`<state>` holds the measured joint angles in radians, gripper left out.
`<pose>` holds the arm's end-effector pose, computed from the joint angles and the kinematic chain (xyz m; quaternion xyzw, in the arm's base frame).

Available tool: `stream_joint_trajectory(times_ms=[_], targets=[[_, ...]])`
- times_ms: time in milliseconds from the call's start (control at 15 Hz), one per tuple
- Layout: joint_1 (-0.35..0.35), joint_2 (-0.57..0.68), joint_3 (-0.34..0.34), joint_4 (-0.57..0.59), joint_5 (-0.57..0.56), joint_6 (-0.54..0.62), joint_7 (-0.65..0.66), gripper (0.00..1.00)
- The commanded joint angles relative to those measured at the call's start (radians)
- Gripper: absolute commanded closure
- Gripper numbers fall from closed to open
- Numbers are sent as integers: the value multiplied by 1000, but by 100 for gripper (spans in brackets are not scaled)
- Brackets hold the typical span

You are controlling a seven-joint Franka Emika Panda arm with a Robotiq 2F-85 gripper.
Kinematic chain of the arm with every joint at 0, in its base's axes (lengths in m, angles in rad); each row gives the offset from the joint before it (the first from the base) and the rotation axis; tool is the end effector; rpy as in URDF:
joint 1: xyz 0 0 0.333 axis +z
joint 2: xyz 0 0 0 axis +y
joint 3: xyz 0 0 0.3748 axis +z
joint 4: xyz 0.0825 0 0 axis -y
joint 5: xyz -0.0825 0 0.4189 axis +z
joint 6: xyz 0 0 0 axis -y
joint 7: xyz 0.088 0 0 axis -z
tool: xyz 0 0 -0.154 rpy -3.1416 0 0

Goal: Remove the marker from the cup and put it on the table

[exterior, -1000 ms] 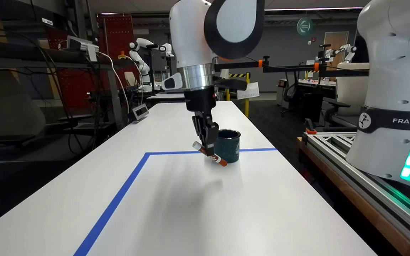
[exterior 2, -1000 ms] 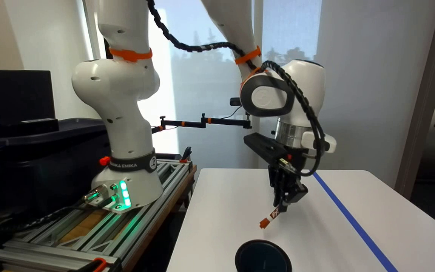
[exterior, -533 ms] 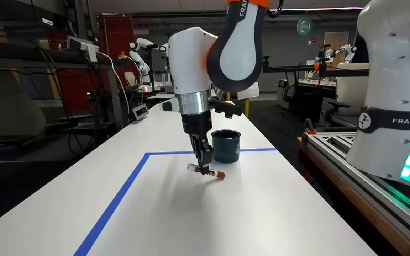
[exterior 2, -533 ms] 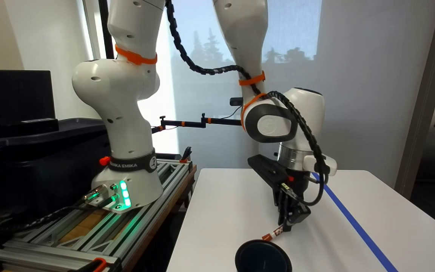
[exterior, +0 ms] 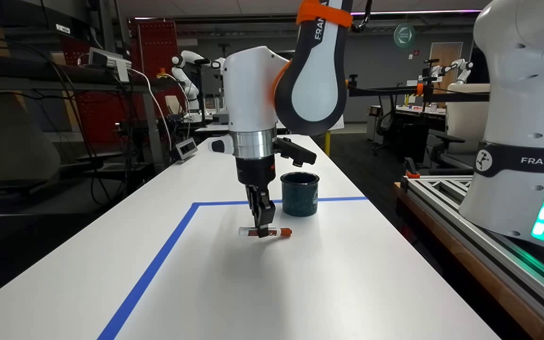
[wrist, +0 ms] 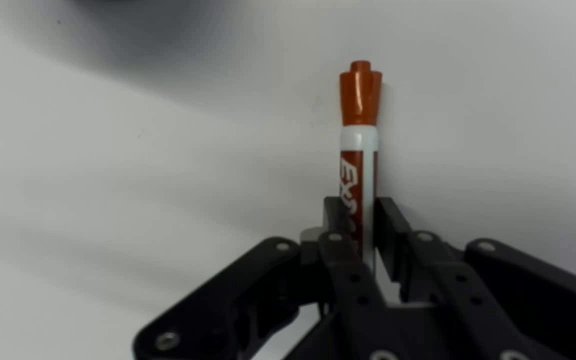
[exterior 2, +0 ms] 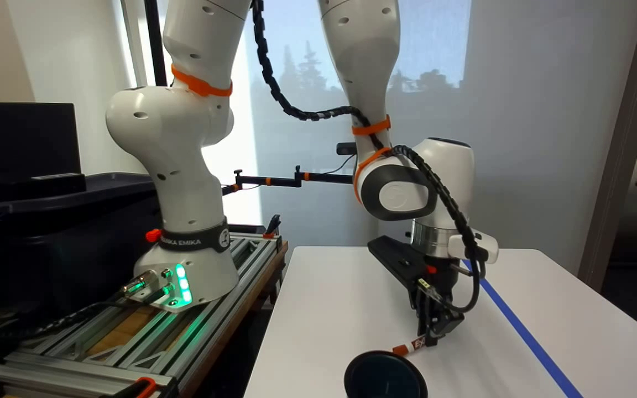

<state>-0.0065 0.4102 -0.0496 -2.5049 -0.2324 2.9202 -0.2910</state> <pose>0.4868 -0.0179 0.1003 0.9724 0.2306 -0.0045 0.0354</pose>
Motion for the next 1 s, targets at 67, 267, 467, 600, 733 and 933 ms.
stream_joint_trajectory(times_ms=[67, 267, 467, 600, 733, 933], targets=[[3, -30, -8, -50, -42, 83, 0, 48], [-20, -72, 7, -92, -38, 102, -27, 25], [-46, -140, 33, -136, -11, 59, -32, 2], [-7, -200, -1, -159, -16, -9, 19, 0], [-5, -262, 2, -180, -11, -80, 39, 0], [1, -357, 13, -200, 3, -202, 98, 0]])
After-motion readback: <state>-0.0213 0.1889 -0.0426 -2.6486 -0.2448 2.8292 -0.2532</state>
